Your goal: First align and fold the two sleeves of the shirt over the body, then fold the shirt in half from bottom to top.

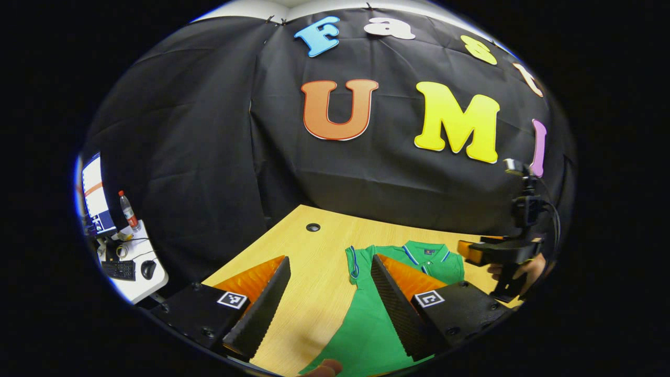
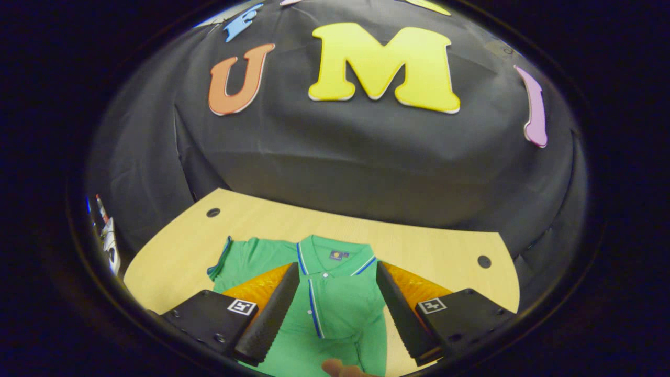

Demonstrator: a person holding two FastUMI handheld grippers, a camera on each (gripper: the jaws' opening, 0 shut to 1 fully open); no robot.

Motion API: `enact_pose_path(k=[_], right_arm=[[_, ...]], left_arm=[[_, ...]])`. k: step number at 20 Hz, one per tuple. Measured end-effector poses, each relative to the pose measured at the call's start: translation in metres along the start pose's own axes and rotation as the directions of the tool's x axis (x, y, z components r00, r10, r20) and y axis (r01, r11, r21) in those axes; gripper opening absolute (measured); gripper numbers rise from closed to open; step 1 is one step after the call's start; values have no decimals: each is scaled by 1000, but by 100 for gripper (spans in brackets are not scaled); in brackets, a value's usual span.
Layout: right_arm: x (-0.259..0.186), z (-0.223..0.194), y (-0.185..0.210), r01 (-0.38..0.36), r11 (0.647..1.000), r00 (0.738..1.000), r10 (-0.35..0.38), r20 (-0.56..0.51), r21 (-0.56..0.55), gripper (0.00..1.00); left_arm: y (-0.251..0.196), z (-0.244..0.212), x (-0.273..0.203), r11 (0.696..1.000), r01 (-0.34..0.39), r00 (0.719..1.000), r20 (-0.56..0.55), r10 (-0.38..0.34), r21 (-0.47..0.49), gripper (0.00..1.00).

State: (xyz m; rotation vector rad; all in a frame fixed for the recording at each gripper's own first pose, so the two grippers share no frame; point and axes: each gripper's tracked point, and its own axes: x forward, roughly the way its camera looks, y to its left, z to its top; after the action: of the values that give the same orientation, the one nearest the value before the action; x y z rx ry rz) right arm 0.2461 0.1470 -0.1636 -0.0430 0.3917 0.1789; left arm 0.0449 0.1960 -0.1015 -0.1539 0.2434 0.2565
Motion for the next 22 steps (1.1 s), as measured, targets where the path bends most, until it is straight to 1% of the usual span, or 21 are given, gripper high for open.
enact_pose_path(k=[1, 4, 5, 6, 7, 8, 9, 10, 11, 12, 13, 14, 15, 16, 18, 20, 21, 22], right_arm=[[-15, 8, -7, 5, 1000, 1000, -6, 23, 10, 95], [-62, 26, -38, 42, 998, 995, -46, 87, 45, 95], [-78, 27, -49, 55, 997, 993, -61, 99, 55, 95], [-93, 26, -60, 75, 995, 991, -81, 108, 59, 93], [-108, 25, -72, 97, 993, 988, -104, 115, 61, 95], [-121, 24, -84, 129, 990, 983, -136, 126, 63, 93], [-136, 21, -95, 157, 985, 977, -165, 136, 69, 96], [-149, 19, -102, 177, 981, 972, -186, 143, 75, 95], [-162, 14, -108, 202, 976, 967, -212, 140, 81, 93], [-174, 8, -113, 219, 972, 964, -229, 133, 84, 92], [-185, 2, -116, 234, 968, 962, -244, 121, 89, 95], [-194, -2, -117, 244, 965, 961, -253, 112, 91, 93], [-201, -7, -119, 258, 962, 959, -266, 102, 86, 95], [-208, -12, -120, 273, 959, 955, -280, 96, 77, 95], [-216, -20, -124, 313, 948, 945, -317, 83, 62, 95], [-222, -30, -117, 321, 946, 945, -324, 53, 48, 95], [-223, -33, -115, 322, 946, 945, -324, 39, 45, 93], [-224, -35, -112, 321, 946, 946, -322, 29, 46, 95]], left_arm=[[-1, 1, 11, 1000, 6, 1000, -4, -6, -2, 100], [-7, -5, 47, 1000, 13, 1000, -27, -12, 24, 100], [-10, -9, 60, 999, 23, 999, -40, -22, 27, 100], [-13, -15, 71, 999, 29, 998, -57, -27, 29, 100], [-19, -20, 83, 999, 39, 996, -76, -37, 28, 100], [-23, -26, 94, 998, 49, 995, -90, -46, 27, 100], [-29, -31, 106, 998, 54, 993, -102, -51, 26, 100], [-33, -36, 118, 998, 60, 992, -113, -57, 25, 100], [-37, -43, 128, 998, 66, 990, -127, -63, 21, 100], [-40, -49, 138, 997, 69, 988, -141, -66, 18, 100], [-43, -57, 148, 997, 72, 985, -158, -68, 21, 100], [-45, -64, 158, 997, 76, 983, -170, -70, 32, 100], [-47, -69, 170, 996, 82, 981, -178, -73, 45, 100], [-50, -76, 180, 994, 89, 979, -190, -76, 59, 100], [-49, -93, 204, 994, 76, 973, -224, -57, 80, 100], [-51, -107, 225, 992, 81, 967, -247, -56, 93, 100], [-50, -115, 234, 991, 84, 964, -260, -54, 107, 100], [-51, -122, 241, 989, 86, 960, -275, -49, 124, 100]])
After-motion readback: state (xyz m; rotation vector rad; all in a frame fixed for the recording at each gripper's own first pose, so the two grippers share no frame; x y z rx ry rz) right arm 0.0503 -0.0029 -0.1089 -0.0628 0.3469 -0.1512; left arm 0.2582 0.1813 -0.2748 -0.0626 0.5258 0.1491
